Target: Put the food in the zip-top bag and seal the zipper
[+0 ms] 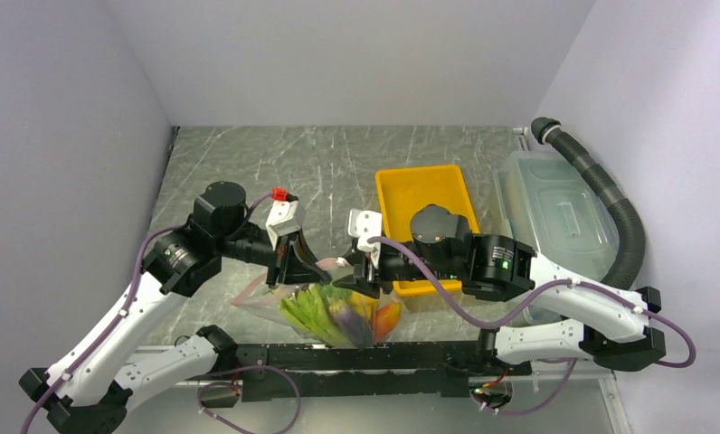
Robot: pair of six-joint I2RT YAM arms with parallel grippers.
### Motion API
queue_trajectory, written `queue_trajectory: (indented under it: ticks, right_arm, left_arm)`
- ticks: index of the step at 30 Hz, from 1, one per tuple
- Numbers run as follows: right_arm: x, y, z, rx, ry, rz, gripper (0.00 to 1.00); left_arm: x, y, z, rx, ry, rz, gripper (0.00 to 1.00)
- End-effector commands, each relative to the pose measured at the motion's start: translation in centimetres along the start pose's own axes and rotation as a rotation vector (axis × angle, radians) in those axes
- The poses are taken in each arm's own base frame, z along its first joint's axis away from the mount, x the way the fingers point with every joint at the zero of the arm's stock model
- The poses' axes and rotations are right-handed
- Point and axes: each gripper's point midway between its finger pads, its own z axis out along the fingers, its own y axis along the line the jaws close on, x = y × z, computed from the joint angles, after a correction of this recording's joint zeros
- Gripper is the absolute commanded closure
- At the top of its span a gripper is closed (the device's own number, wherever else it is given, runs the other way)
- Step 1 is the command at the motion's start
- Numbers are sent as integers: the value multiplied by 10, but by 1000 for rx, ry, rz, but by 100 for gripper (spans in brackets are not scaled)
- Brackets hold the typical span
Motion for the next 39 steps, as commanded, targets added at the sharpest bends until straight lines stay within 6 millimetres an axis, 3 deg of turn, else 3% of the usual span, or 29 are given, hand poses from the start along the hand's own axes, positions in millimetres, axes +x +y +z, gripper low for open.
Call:
queue_trajectory:
  ticks: [1, 5, 8, 10, 16, 22, 25, 30, 39]
  right_arm:
    - [-21, 4, 1, -30, -74, -22, 63]
    - [-20, 7, 3, -55, -62, -19, 85]
    - [-20, 9, 3, -63, -57, -16, 89]
    - [-21, 9, 2, -63, -60, -14, 100]
    - [-24, 8, 0, -53, -75, -7, 100]
    - [-26, 7, -2, -46, -46, 2, 100]
    - [-26, 7, -2, -46, -33, 10, 100]
    - [-24, 6, -2, -41, -23, 22, 100]
    - [-20, 1, -1, -4, -4, 55, 100]
  left_arm:
    - [-38, -27, -9, 72, -93, 147, 100]
    - [-38, -29, -9, 73, -95, 148, 100]
    - [-39, -31, -11, 70, -99, 154, 100]
    - [-40, -32, -11, 68, -105, 160, 100]
    - [-38, -34, -12, 77, -103, 150, 100]
    - [-39, -34, -14, 50, -104, 159, 58]
    - [-42, -35, -15, 45, -116, 177, 49]
    - [-46, -34, -13, 65, -131, 177, 46]
    - [-49, -16, -3, 34, -164, 138, 45]
